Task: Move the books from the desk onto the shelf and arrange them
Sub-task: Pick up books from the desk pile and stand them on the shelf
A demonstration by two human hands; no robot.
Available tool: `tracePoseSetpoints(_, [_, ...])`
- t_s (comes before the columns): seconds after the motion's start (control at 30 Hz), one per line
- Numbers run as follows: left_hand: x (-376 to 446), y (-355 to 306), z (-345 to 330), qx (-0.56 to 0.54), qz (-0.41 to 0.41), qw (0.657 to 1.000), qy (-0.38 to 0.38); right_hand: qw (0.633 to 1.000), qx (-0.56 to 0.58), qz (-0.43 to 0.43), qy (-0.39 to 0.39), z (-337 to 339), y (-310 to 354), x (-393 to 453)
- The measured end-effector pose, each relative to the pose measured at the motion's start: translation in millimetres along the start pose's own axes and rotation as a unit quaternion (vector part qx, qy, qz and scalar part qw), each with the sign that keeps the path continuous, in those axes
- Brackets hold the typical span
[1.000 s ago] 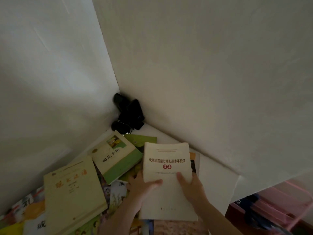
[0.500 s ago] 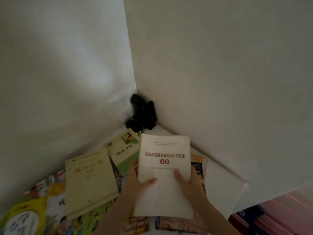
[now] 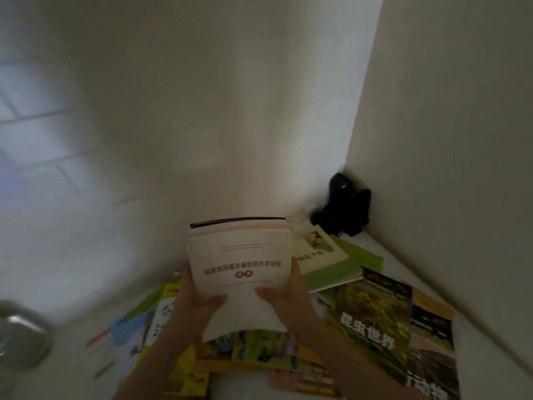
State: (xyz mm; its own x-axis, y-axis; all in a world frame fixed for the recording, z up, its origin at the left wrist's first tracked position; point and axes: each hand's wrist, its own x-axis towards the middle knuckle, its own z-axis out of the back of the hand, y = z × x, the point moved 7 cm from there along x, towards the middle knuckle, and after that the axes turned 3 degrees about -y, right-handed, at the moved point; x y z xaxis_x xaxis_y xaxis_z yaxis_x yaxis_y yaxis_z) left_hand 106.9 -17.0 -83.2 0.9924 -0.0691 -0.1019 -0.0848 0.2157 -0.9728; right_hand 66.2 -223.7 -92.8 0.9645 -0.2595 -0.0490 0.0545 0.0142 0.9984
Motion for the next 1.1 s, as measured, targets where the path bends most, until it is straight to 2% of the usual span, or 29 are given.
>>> tracePoseSetpoints(0.13, [23.2,7.3,20.5,-0.016,-0.028,0.999,-0.02,0.997,-0.006,0.071,0.004,-17.7,-2.0,24.2])
tracePoseSetpoints(0.2, [28.2,20.5,20.8,-0.023,-0.028,0.999,-0.026,0.997,-0.004,0.077,0.007,-22.3,-15.9,29.1])
tracePoseSetpoints(0.37, [34.1,38.7,13.9,-0.027,-0.02,0.999,-0.023,0.998,0.034,0.053,-0.006,-27.6,-43.1,32.6])
tracePoseSetpoints(0.43, [37.1,42.6,11.4,-0.022,-0.021,0.999,-0.011,0.999,0.026,0.03,0.005,-28.4,-51.3,36.9])
tracePoseSetpoints(0.7, [43.6,50.0,10.0,-0.016,-0.014,1.0,-0.002,0.999,-0.014,0.024,0.038,-24.9,-59.9,49.7])
tracePoseSetpoints(1.0, [42.8,44.4,13.3,-0.02,0.01,0.998,-0.051,0.999,-0.022,0.017,0.022,-31.8,-48.5,47.3])
tracePoseSetpoints(1.1, [28.2,20.9,28.7,-0.044,0.019,0.996,-0.081,0.998,-0.005,0.01,0.059,-40.6,-23.0,44.3])
